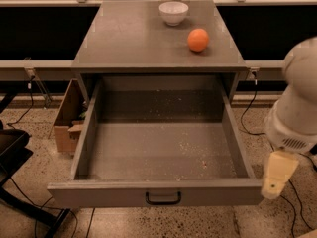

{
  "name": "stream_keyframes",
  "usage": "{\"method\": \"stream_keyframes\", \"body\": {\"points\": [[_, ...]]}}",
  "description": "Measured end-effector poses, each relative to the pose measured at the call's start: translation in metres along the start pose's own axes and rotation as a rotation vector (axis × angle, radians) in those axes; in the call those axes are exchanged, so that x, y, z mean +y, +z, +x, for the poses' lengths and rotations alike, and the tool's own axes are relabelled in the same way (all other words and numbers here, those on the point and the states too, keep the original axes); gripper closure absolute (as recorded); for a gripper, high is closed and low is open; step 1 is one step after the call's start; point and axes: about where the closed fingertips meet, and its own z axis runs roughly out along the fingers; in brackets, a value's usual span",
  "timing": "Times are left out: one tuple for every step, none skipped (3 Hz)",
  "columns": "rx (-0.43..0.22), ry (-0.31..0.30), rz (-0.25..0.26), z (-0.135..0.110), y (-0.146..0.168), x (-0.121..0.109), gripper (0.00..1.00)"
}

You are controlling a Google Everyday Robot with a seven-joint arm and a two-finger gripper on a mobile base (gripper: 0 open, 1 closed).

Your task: Open top drawer

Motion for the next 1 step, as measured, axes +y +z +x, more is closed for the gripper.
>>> {"method": "stream_keyframes", "body": {"points": [[-0.008,-0.049,-0.05,0.0429,-0.0463,-0.0176,0.0]]}}
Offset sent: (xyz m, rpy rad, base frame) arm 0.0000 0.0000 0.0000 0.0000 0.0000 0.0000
